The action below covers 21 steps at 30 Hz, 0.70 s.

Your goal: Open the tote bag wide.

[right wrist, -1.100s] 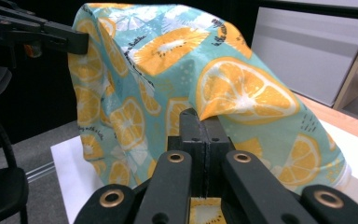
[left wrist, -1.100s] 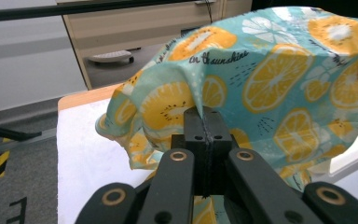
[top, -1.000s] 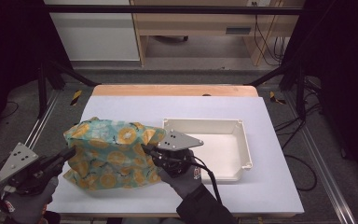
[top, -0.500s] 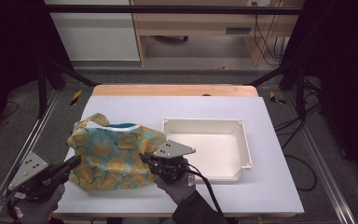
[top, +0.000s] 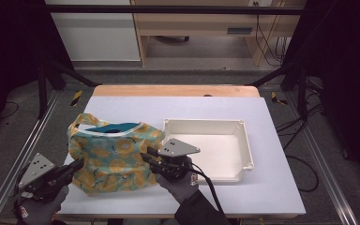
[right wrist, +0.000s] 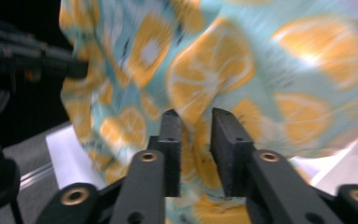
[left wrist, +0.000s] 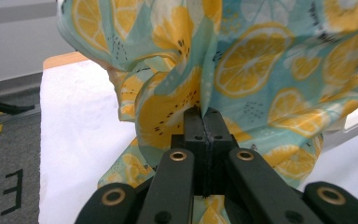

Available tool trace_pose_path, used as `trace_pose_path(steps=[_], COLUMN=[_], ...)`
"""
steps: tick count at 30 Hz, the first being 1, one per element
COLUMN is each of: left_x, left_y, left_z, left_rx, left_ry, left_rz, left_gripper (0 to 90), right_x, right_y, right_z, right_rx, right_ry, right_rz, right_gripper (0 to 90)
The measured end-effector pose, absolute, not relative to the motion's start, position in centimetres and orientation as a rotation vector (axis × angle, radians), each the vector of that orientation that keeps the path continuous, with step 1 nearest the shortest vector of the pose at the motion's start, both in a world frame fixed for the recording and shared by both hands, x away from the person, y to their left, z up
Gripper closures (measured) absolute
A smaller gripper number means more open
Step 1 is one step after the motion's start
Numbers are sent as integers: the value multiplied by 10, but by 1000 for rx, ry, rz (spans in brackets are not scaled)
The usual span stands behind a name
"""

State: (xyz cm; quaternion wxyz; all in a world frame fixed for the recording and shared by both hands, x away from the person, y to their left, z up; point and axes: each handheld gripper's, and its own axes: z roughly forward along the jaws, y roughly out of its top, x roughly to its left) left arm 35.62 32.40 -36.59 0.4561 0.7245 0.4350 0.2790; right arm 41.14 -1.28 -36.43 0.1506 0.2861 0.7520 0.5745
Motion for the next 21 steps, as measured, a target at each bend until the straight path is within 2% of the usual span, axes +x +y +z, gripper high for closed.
trace_pose_path(steps=[3, 9, 13, 16, 18, 21], left_x=[357, 358, 358, 359, 358, 357], left_y=[324, 324, 325, 326, 327, 329], left_z=[-366, -366, -366, -366, -364, -357], left_rx=[1791, 1797, 1792, 1782, 1770, 1746], left_ry=[1075, 1078, 1080, 1084, 1084, 1077], left_rz=[686, 683, 686, 687, 688, 691], left_gripper=[898, 896, 884, 846, 815, 723], right_x=[412, 417, 427, 430, 431, 430], right_y=[-20, -25, -18, -10, -9, -11], right_z=[-353, -337, -334, -337, -340, -342], right_rx=[820, 814, 818, 806, 810, 834], right_ry=[2104, 1987, 2015, 2066, 2095, 2109], right_rz=[1675, 1681, 1651, 1598, 1575, 1568], right_gripper=[622, 423, 388, 524, 680, 851])
